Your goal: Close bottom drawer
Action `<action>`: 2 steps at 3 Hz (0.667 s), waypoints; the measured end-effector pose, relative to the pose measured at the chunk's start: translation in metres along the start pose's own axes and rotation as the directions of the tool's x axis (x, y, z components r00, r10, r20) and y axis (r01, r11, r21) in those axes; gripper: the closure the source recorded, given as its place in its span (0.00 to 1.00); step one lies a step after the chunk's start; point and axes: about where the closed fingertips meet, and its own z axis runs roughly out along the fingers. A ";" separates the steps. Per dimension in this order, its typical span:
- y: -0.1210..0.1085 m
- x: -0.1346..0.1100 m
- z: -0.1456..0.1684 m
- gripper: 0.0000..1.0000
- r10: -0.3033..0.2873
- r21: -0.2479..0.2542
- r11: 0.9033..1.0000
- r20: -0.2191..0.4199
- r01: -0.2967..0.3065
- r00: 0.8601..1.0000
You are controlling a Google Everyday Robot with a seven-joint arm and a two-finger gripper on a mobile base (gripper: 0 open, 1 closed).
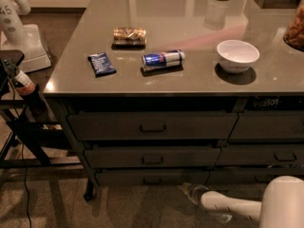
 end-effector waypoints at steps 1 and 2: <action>-0.022 0.024 -0.050 1.00 0.062 0.065 0.996 -0.038 -0.059 0.997; -0.010 0.045 -0.054 0.82 0.058 0.047 0.997 -0.075 -0.055 0.995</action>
Offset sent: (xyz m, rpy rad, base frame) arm -0.0366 -0.0231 0.0100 -0.0085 0.0515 -0.0521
